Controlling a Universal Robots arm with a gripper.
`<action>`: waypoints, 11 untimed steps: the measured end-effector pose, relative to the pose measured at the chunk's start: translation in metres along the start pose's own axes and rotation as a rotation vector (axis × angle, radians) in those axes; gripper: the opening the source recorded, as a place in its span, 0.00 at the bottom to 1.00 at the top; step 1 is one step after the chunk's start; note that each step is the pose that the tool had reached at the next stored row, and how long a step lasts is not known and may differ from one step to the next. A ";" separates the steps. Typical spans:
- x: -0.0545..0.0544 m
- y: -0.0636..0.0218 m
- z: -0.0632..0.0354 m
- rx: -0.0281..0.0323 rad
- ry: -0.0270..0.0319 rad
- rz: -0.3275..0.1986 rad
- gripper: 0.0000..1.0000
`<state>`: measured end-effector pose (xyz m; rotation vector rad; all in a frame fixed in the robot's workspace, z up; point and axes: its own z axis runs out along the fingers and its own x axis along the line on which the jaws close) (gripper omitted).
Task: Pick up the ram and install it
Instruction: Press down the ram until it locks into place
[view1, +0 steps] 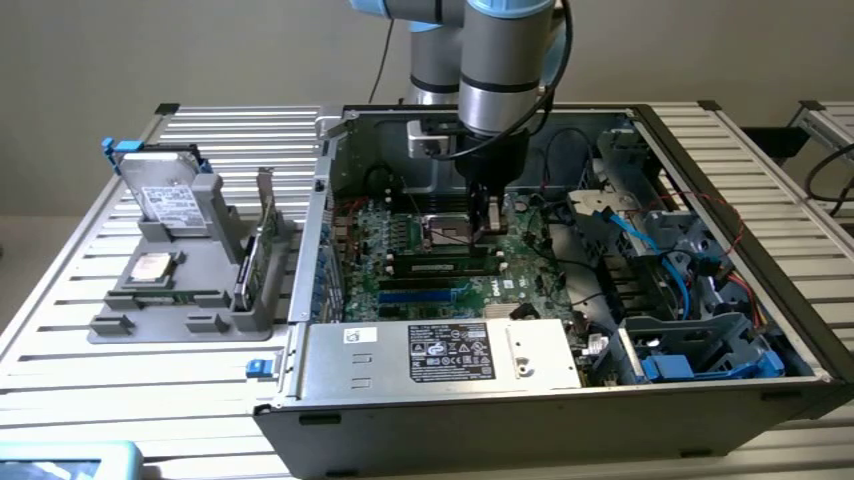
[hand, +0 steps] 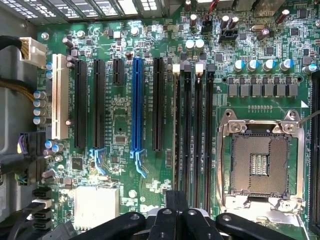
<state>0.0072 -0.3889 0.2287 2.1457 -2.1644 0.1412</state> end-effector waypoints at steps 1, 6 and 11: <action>0.000 0.0000 0.0003 -0.0001 -0.0032 0.001 0.11; 0.000 0.0000 0.0022 -0.0005 -0.0056 0.002 0.11; 0.000 0.0000 0.0025 -0.0004 -0.0062 0.003 0.11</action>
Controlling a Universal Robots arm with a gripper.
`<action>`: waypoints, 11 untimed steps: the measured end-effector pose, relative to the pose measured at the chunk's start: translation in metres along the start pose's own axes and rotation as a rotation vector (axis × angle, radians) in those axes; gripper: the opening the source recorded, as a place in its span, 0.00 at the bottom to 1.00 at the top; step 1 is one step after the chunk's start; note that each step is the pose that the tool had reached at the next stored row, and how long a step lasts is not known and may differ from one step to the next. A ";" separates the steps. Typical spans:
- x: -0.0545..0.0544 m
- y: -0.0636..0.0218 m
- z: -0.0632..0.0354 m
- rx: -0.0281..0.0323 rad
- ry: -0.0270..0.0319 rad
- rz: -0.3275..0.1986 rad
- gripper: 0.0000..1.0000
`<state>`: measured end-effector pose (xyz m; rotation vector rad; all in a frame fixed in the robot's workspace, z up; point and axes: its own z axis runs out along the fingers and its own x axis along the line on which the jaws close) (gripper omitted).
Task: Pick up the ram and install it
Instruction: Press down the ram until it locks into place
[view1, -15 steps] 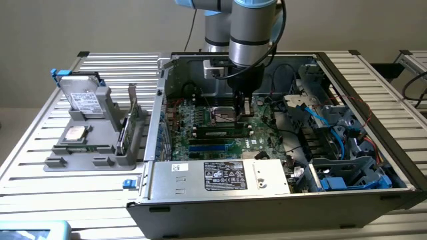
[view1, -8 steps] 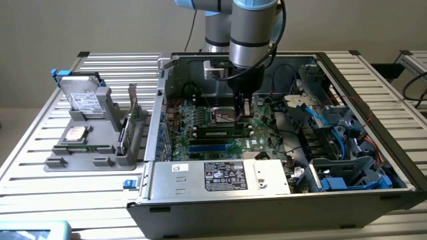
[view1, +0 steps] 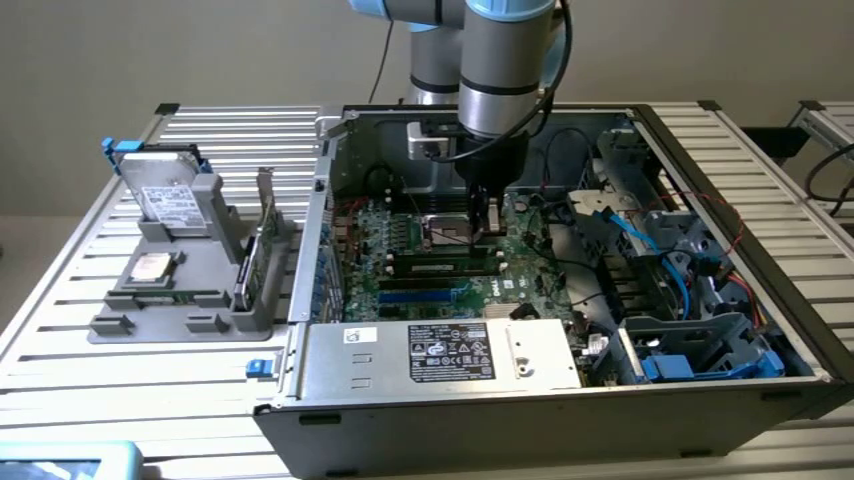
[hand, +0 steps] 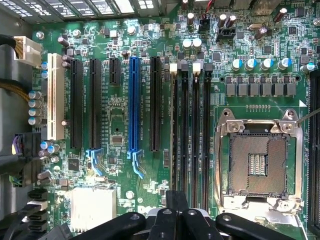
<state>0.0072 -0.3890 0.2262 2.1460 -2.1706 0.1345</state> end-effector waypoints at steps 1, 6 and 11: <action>0.000 0.0000 0.0001 0.0000 -0.0001 0.000 0.11; 0.002 0.0000 0.0002 0.0000 0.0001 0.000 0.11; 0.002 0.0000 0.0012 0.0000 -0.0012 0.000 0.11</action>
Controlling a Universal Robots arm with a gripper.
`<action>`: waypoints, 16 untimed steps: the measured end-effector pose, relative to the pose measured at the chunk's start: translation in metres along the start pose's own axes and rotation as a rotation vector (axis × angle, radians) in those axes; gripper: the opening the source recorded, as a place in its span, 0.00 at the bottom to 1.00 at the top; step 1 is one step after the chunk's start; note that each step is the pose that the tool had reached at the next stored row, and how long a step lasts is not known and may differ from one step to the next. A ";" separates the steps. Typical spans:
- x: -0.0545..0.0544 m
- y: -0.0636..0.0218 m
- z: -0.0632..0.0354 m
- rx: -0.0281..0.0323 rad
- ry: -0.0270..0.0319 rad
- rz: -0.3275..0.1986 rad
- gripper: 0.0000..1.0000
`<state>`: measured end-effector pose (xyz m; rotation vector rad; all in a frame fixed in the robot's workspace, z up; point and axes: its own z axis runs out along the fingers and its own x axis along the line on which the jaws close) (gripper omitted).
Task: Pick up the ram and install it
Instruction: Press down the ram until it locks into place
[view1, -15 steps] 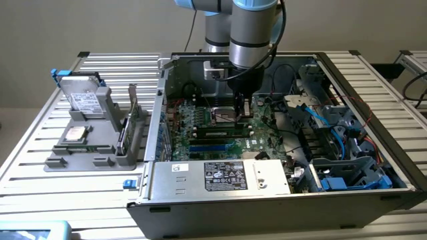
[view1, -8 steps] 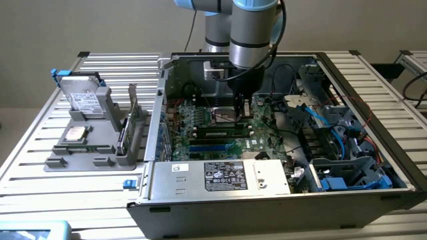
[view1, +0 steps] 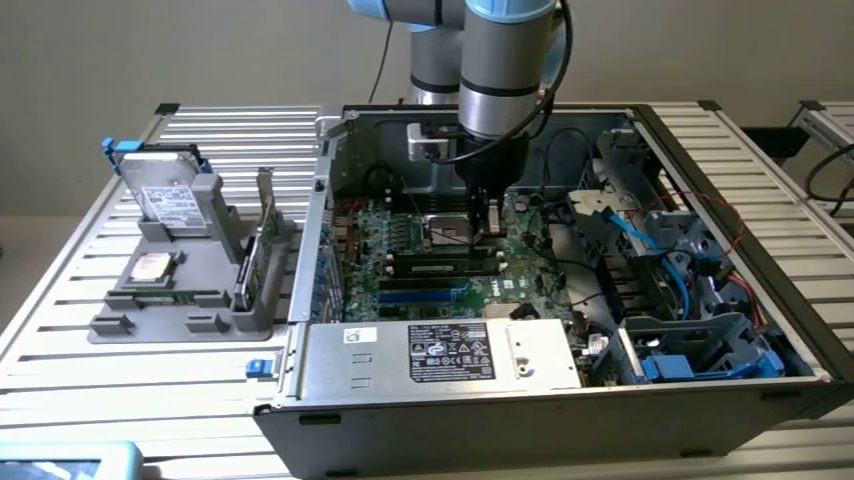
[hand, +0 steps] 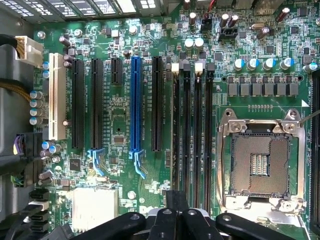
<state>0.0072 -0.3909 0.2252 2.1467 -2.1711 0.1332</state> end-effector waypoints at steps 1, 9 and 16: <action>0.000 -0.0001 0.0005 0.0002 -0.0010 0.000 0.11; 0.001 0.0028 -0.0065 0.0000 -0.0029 0.000 0.11; 0.002 0.0262 -0.0088 0.0001 -0.0030 0.000 0.11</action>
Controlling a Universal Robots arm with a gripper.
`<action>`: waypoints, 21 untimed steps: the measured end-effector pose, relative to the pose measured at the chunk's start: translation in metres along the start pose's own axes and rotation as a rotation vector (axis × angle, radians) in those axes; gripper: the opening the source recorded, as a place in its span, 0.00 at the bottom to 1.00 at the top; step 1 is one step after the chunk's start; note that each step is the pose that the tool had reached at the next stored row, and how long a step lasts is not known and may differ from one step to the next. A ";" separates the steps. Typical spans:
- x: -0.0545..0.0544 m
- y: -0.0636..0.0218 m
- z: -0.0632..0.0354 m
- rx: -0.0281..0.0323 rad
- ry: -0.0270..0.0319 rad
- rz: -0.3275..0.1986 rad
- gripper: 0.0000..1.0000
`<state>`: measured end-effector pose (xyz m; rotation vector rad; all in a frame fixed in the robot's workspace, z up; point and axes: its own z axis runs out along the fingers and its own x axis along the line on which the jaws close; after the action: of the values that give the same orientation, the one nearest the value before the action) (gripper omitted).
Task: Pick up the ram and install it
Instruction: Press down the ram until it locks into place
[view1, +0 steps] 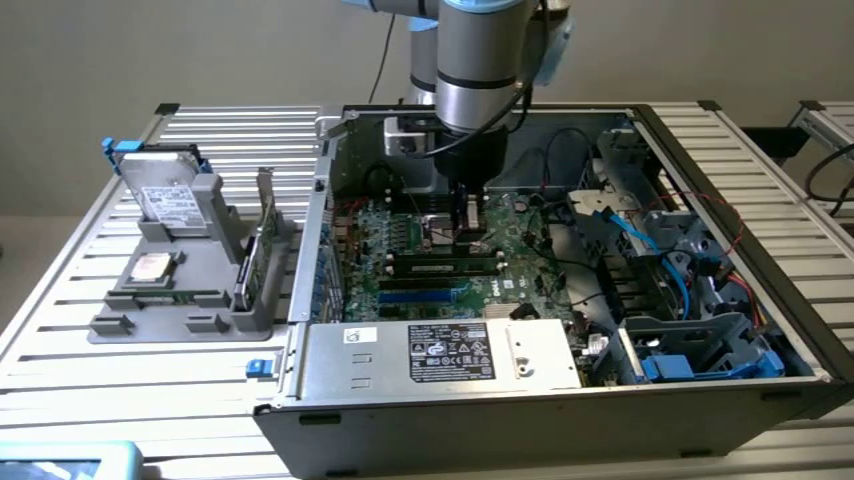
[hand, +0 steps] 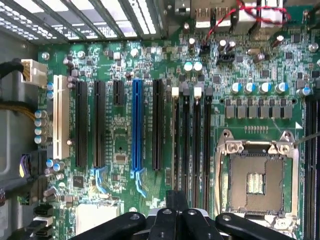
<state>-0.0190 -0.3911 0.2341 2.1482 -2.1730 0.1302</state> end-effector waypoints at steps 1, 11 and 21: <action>0.000 0.0046 0.0000 0.0000 0.0001 0.000 0.11; 0.000 0.0311 0.0037 0.0042 -0.0002 0.000 0.11; -0.001 0.0324 0.0105 0.0051 0.0001 0.001 0.11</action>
<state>-0.0514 -0.3912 0.2235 2.1503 -2.1756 0.1360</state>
